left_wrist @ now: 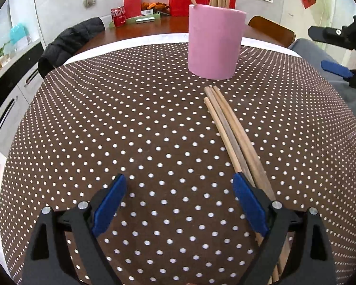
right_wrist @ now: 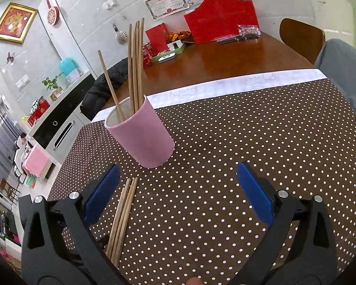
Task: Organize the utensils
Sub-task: 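Move both open grippers above the remaining chopsticks in the pile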
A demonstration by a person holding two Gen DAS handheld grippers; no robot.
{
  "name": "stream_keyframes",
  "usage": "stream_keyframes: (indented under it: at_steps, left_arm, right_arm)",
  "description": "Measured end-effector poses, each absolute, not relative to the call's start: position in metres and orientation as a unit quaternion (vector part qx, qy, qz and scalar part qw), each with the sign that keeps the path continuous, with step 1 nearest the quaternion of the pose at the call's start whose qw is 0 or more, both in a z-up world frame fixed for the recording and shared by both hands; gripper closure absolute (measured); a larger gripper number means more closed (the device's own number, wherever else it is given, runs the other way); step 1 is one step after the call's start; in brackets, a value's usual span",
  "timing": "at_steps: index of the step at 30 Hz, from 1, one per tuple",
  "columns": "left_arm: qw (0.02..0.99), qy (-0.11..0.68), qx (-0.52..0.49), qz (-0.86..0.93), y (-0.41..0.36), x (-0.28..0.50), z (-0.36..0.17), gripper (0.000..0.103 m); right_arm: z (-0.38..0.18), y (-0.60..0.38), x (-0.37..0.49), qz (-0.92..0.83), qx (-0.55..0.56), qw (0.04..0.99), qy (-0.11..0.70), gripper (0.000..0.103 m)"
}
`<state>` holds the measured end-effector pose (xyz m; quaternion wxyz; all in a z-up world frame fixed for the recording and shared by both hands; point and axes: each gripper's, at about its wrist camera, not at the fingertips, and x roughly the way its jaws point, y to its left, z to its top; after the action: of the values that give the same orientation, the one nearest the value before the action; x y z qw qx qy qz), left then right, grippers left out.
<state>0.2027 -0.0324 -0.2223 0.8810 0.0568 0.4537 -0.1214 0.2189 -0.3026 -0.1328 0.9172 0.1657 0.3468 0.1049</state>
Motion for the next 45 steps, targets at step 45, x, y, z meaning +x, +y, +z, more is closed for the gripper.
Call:
stream_keyframes:
  at_steps: [45]
  left_arm:
    - [0.886,0.444,0.032,-0.134,-0.017,0.215,-0.219,0.013]
  right_arm:
    - [-0.191,-0.231,0.174,0.144,0.038,0.877,0.457,0.006]
